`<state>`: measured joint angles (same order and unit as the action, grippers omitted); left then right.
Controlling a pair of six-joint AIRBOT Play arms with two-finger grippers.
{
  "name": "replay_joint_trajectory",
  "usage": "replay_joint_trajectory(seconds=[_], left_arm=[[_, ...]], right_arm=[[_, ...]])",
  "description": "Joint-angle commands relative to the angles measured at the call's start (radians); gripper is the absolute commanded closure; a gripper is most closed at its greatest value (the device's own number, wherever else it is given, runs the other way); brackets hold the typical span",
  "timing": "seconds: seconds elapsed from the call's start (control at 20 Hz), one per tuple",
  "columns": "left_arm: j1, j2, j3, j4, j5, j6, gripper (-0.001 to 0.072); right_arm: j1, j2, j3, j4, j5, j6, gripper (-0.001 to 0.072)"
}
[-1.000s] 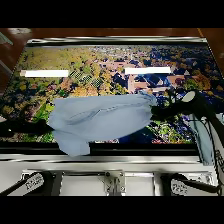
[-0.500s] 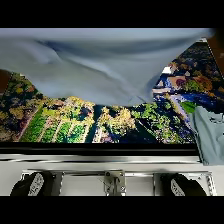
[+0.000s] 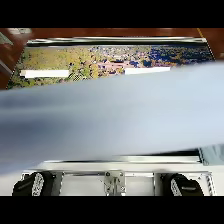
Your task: Fold the shirts.
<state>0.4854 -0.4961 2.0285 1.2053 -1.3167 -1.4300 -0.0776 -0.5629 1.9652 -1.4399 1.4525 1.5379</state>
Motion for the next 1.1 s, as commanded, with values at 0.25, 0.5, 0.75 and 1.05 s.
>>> replay_joint_trajectory(seconds=[0.25, 0.5, 0.75, 1.05], left_arm=[[-0.030, 0.016, -0.254, 0.027, -0.265, 0.025, 0.0671], [-0.077, -0.018, -0.648, 0.016, -0.227, 0.076, 0.0671], [-0.131, -0.214, -0.904, -0.145, 0.061, 0.103, 0.0672], [-0.349, -0.622, -0.915, -0.160, 0.564, 0.162, 0.0670]], right_arm=[[0.000, -0.079, -0.061, -0.091, 0.402, 0.024, 0.0637], [0.000, -0.151, -0.473, -0.053, 0.325, 0.021, 0.0638], [0.000, -0.350, -0.813, 0.032, -0.202, 0.010, 0.0638], [0.001, -0.738, -0.819, 0.299, -0.759, -0.095, 0.0637]])
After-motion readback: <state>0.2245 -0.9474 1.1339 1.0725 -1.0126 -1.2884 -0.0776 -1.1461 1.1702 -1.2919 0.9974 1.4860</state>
